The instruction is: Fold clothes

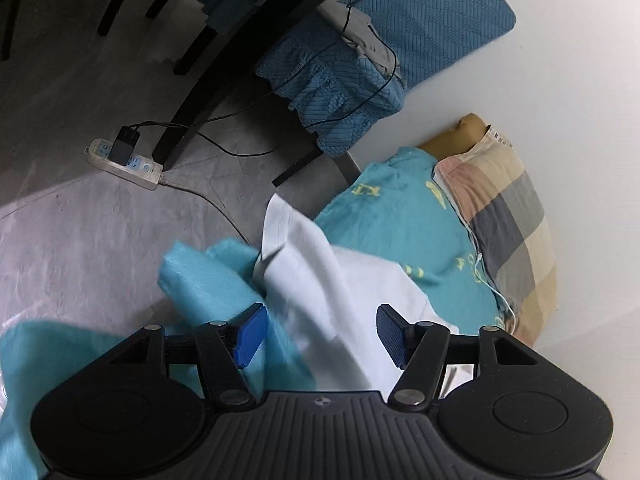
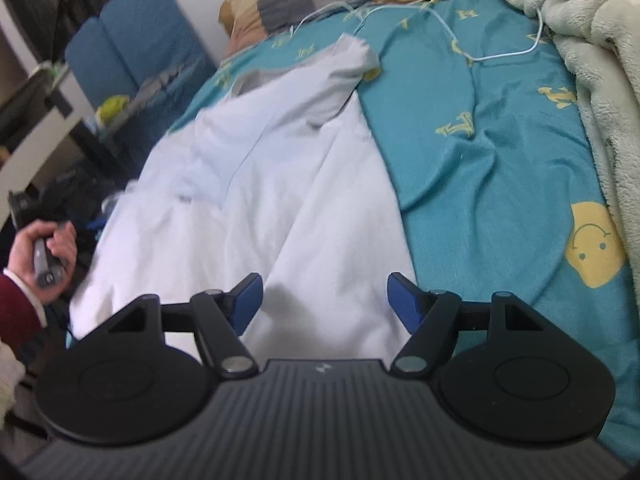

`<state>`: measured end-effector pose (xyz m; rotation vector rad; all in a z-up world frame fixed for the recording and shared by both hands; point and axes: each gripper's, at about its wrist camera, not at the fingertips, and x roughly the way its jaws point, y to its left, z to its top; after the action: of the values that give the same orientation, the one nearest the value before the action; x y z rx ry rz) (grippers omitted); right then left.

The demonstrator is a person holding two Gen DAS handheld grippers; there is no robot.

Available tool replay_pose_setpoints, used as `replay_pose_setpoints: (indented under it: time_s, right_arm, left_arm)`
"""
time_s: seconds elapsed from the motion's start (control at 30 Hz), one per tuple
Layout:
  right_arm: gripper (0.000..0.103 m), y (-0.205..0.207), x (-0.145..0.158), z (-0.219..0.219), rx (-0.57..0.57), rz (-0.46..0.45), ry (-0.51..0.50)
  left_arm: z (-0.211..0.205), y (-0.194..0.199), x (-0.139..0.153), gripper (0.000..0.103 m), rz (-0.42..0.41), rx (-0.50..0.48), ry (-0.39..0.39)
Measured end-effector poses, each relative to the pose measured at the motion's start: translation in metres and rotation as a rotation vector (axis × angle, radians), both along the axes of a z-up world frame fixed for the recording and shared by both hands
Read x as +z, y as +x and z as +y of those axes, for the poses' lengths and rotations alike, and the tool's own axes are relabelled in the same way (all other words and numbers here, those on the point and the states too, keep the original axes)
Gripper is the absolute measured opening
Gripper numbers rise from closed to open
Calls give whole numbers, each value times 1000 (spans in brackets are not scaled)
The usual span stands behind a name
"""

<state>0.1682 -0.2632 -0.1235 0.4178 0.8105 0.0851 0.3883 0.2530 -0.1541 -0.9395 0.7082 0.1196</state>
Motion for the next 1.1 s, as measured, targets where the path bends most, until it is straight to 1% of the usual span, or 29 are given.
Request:
replay_pose_setpoints:
  time_s: [0.07,0.1,0.17,0.2,0.23,0.27,0.3,0.37,0.47,0.53,0.63,0.7,0.77,0.83,0.9,0.93,1.0,1.07,1.1]
  right_arm:
    - [71,2,-2,-4,-31,1,17]
    - [71,2,-3,-5,-37,3,22]
    - [71,3,-5,-7,-50,7,31]
    - [71,3,-5,-7,-56,6,32]
    - [71,2,-4,-7,-61,0,27]
    - [71,1,-2,-7,-67,-8,20]
    - [71,1,0,-8,-71,-18,15]
    - [71,0,4,-11,-86,-33,22]
    - [71,-3,9,-14,-100,-50,40]
    - [71,-6,13,-14,-100,-64,40]
    - [70,-12,20,-17,-119,-83,0]
    - [71,-16,23,-23,-147,-87,-12]
    - [71,-18,23,-32,-174,-84,8]
    - [71,-20,24,-38,-189,-85,18]
    - [71,-21,25,-43,-198,-88,25]
    - [71,-22,24,-44,-197,-91,30]
    - [71,-22,22,-46,-195,-98,40]
    - [71,-21,19,-49,-196,-92,56]
    - [71,-21,19,-51,-195,-94,72]
  left_arm:
    - [4,12,-4,63,20,-3,20]
    - [5,18,-5,60,33,-8,31]
    - [6,27,-5,49,42,-27,46]
    - [5,30,-3,33,34,-47,58]
    - [4,33,-2,20,27,-67,70]
    - [2,35,2,16,24,-90,99]
    - [-2,37,9,8,24,-113,144]
    - [-11,39,26,3,17,-147,235]
    - [-30,38,58,3,-8,-190,356]
    - [-53,36,84,3,-48,-222,432]
    - [-111,31,129,3,-153,-322,564]
    - [-157,29,150,3,-206,-411,594]
    - [-210,24,163,3,-245,-519,630]
    - [-261,18,163,3,-258,-620,672]
    - [-308,13,150,3,-250,-701,703]
    - [-327,12,140,4,-232,-730,718]
    - [-355,11,118,6,-200,-772,738]
    - [-371,12,104,10,-173,-786,738]
    - [-374,11,101,18,-164,-792,734]
